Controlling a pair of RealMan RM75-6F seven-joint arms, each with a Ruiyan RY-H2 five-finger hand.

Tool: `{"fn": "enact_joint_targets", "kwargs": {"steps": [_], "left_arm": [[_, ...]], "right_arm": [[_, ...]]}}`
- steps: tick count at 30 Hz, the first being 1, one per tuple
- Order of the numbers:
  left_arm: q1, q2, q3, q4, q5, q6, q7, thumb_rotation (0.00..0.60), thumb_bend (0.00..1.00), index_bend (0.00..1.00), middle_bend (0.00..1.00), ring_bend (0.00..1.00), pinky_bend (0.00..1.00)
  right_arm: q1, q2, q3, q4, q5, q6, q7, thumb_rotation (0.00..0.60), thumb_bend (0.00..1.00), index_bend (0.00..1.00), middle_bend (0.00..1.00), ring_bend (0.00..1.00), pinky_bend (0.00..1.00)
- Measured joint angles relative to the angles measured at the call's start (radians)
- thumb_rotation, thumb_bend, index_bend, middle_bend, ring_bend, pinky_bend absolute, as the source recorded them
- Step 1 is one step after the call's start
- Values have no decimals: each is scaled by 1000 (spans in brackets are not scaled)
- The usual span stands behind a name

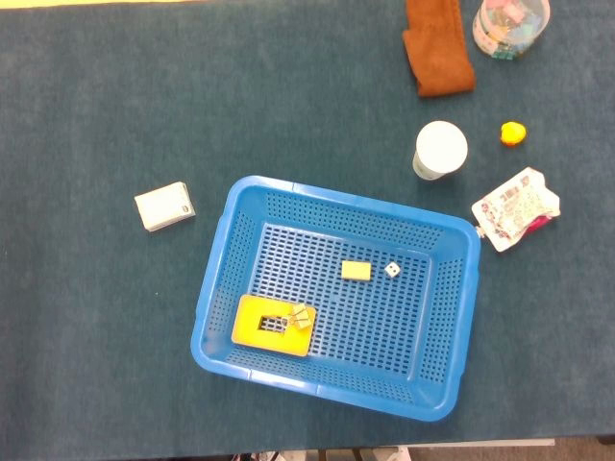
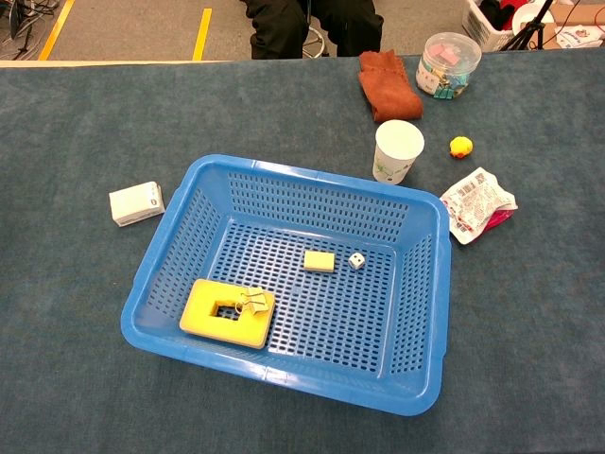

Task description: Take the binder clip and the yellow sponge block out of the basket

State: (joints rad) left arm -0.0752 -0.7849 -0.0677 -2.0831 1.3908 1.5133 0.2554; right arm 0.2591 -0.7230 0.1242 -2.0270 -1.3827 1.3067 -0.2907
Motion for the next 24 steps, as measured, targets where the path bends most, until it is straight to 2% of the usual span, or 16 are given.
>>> {"fn": "enact_joint_targets", "kwargs": {"steps": [16, 24], "left_arm": [[-1, 0, 0, 6, -1, -2, -2, 600, 174, 282, 221, 130, 115], [-15, 1, -12, 12, -17, -17, -8, 600, 174, 282, 221, 130, 115]], "right_arm": [[7, 14, -8, -12, -54, -18, 32, 600, 254, 450, 364, 273, 438], [48, 23, -11, -28, -131, -80, 84, 600, 254, 450, 377, 273, 437]]}}
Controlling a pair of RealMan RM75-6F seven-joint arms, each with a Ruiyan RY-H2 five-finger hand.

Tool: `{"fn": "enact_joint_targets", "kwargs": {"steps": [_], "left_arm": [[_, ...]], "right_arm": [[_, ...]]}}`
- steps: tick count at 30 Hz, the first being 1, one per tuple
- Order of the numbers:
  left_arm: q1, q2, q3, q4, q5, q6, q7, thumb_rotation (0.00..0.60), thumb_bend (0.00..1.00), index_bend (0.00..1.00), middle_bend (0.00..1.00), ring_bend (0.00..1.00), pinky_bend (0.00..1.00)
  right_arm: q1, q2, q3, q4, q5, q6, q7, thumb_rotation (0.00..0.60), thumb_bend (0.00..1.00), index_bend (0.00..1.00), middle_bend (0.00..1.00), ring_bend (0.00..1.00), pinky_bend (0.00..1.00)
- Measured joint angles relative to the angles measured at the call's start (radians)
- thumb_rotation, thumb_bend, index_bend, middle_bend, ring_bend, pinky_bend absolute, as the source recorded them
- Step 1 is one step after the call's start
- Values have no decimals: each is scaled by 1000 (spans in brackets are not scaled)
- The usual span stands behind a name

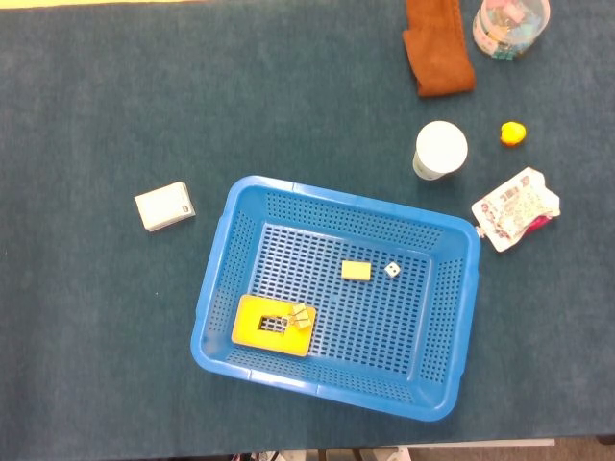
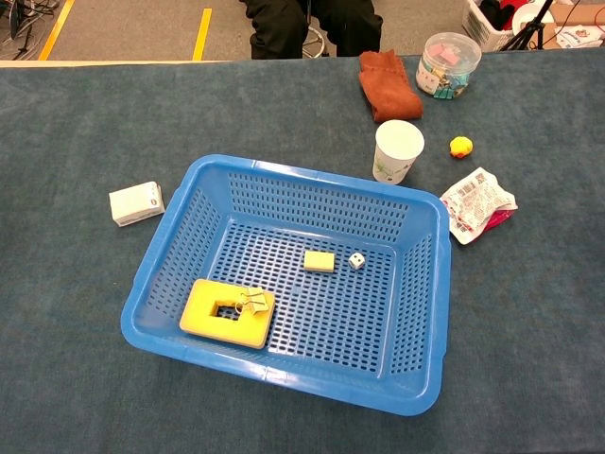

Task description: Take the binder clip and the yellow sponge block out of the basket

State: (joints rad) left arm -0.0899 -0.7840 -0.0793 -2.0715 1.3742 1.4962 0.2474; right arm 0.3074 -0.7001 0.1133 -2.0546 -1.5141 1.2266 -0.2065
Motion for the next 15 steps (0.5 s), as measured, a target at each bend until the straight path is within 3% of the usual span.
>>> {"fn": "enact_joint_targets", "kwargs": {"steps": [12, 15], "left_arm": [[-4, -2, -6, 2, -14, -1, -9, 600, 174, 282, 218, 130, 115], [-3, -3, -7, -1, -18, 2, -7, 600, 174, 282, 218, 130, 115]], "right_arm": [[181, -43, 15, -51, -105, -240, 75, 600, 252, 450, 401, 273, 438], [238, -67, 22, -64, -110, -320, 77, 600, 201, 450, 386, 273, 438]]}}
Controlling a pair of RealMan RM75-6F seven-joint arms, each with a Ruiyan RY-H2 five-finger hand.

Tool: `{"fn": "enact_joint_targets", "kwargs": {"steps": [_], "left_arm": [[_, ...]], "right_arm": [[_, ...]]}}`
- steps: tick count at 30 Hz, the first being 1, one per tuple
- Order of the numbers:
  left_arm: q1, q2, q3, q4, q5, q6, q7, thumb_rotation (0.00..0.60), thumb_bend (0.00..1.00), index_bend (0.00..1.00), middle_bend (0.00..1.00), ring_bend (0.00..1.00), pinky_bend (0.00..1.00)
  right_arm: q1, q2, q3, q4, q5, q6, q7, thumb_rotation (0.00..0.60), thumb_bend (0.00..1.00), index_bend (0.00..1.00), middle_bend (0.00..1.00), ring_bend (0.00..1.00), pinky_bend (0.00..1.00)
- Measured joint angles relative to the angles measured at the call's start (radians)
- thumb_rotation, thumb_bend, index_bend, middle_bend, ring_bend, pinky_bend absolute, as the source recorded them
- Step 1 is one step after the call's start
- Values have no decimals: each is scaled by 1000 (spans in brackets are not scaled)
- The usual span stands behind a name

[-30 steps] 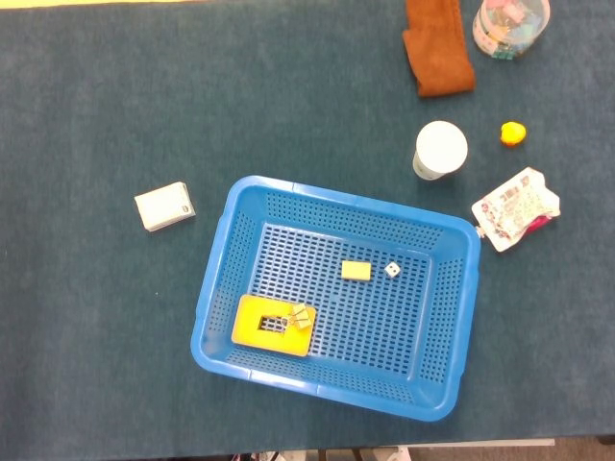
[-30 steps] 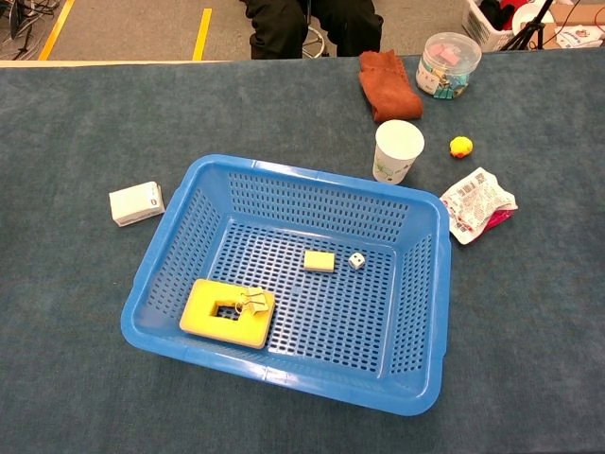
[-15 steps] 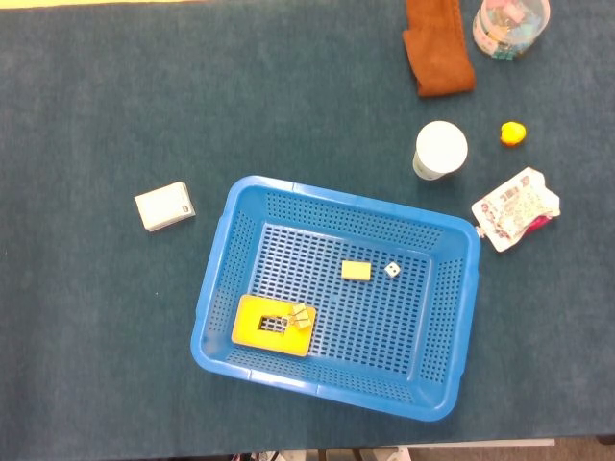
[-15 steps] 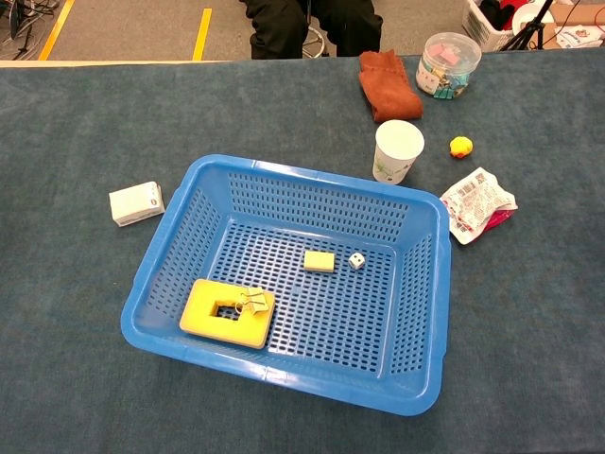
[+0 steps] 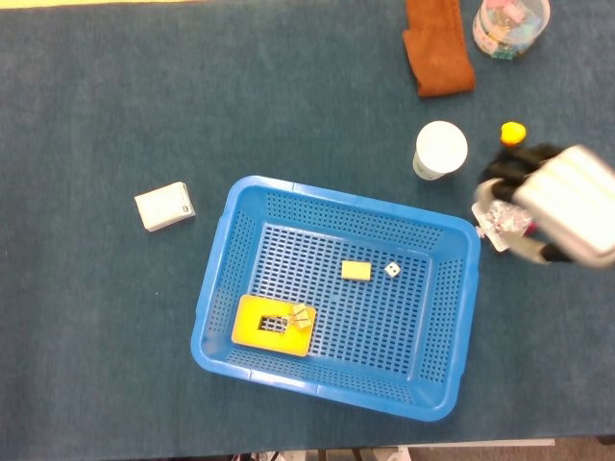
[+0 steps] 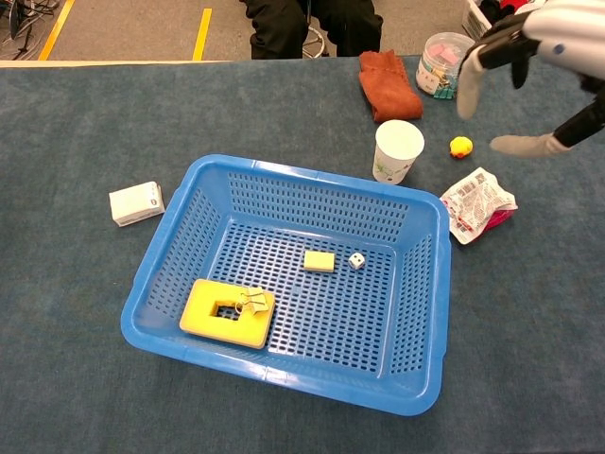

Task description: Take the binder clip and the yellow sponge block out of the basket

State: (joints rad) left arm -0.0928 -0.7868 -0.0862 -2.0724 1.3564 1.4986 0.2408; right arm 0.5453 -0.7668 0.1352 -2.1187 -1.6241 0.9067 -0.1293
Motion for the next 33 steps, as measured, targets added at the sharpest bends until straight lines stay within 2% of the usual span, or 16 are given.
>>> {"fn": "enact_joint_targets", "kwargs": {"steps": [6, 12, 22, 33], "left_arm": [[14, -1, 2, -9, 2, 25, 2, 600, 174, 282, 217, 131, 115], [32, 3, 9, -23, 17, 51, 4, 600, 174, 282, 218, 130, 115], [39, 13, 14, -26, 26, 53, -9, 600, 174, 282, 217, 130, 115], [58, 24, 20, -11, 30, 68, -36, 600, 174, 282, 213, 131, 115]], "right_arm": [[136, -82, 11, -17, 17, -185, -16, 600, 142, 450, 372, 273, 437], [236, -217, 19, 9, 70, -275, -91, 600, 93, 450, 366, 273, 437], [332, -471, 2, 112, 272, -315, -351, 600, 89, 450, 363, 266, 437], [441, -681, -72, 192, 494, -258, -616, 600, 89, 450, 361, 261, 437]]}}
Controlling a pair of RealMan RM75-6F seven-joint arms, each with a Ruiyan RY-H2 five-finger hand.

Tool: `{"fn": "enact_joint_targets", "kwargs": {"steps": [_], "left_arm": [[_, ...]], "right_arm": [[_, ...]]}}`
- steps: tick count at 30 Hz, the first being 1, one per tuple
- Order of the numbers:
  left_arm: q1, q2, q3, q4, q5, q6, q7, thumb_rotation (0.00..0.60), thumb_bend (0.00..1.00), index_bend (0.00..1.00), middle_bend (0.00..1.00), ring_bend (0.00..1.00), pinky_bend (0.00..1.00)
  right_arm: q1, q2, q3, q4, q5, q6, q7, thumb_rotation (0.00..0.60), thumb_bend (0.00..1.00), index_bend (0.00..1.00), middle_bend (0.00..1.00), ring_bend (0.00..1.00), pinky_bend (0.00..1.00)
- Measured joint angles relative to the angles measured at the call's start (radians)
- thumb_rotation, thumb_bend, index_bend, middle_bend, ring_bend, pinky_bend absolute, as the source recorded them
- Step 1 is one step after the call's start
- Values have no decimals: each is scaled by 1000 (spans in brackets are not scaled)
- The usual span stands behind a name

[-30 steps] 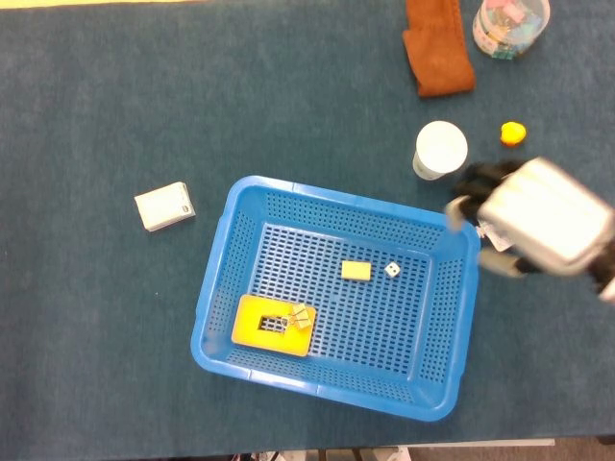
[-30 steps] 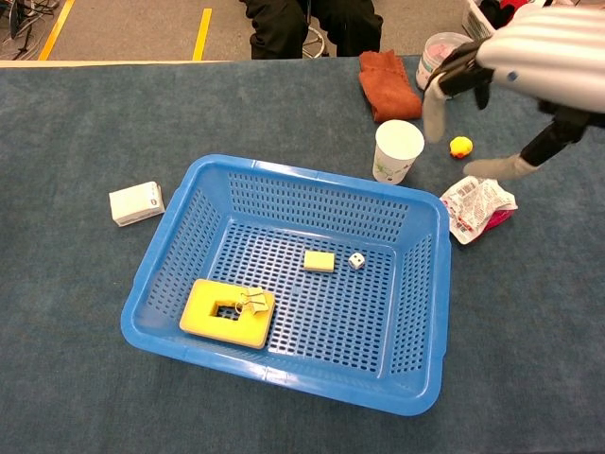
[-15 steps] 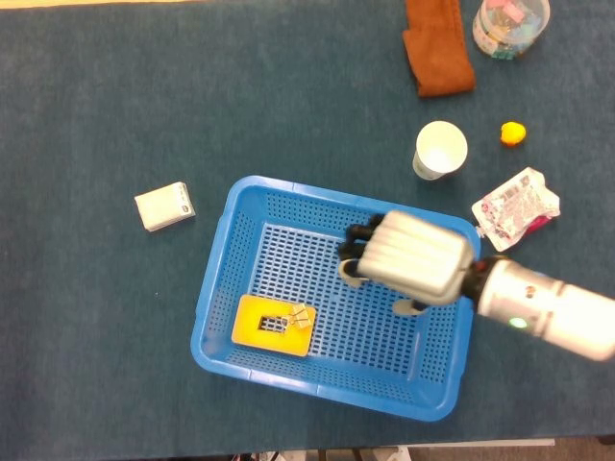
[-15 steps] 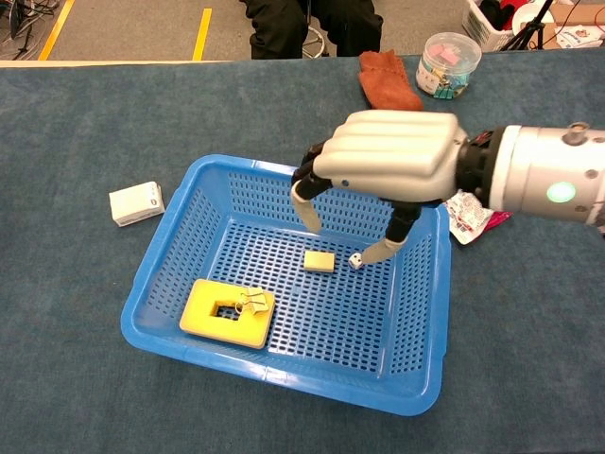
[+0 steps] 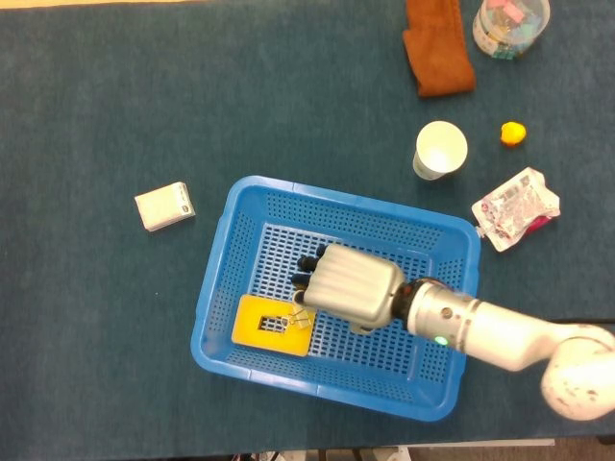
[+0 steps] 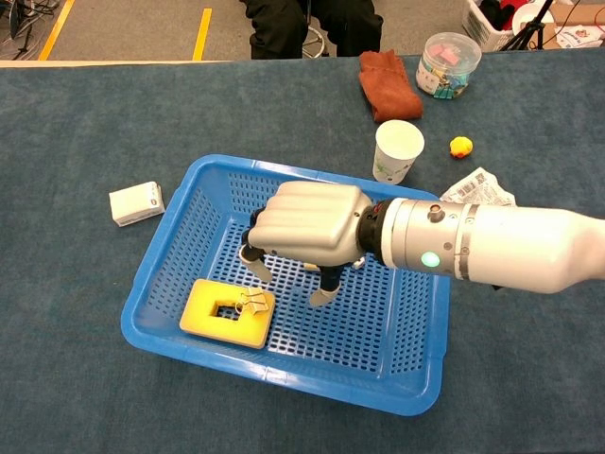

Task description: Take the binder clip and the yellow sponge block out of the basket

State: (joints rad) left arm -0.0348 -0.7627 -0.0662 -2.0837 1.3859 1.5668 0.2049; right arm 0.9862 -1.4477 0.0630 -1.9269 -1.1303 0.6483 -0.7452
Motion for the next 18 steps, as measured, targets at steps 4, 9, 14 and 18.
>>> {"fn": "enact_joint_targets", "kwargs": {"steps": [4, 9, 14, 18], "left_arm": [[3, 0, -1, -1, 1, 4, -2, 600, 174, 282, 213, 130, 115], [4, -3, 0, -2, 7, 5, 0, 600, 174, 282, 213, 130, 115], [7, -4, 1, -7, 9, 9, -1, 600, 174, 282, 212, 130, 115], [13, -3, 2, -7, 9, 13, -6, 600, 174, 282, 212, 130, 115]], "right_arm": [[37, -47, -17, 19, 73, 41, -71, 600, 89, 434, 355, 255, 437], [83, -108, -34, 42, 157, 94, -135, 600, 89, 410, 350, 251, 437], [120, -161, -45, 70, 215, 131, -172, 600, 89, 380, 344, 248, 437], [145, -192, -52, 94, 253, 146, -183, 600, 89, 377, 344, 247, 437]]}}
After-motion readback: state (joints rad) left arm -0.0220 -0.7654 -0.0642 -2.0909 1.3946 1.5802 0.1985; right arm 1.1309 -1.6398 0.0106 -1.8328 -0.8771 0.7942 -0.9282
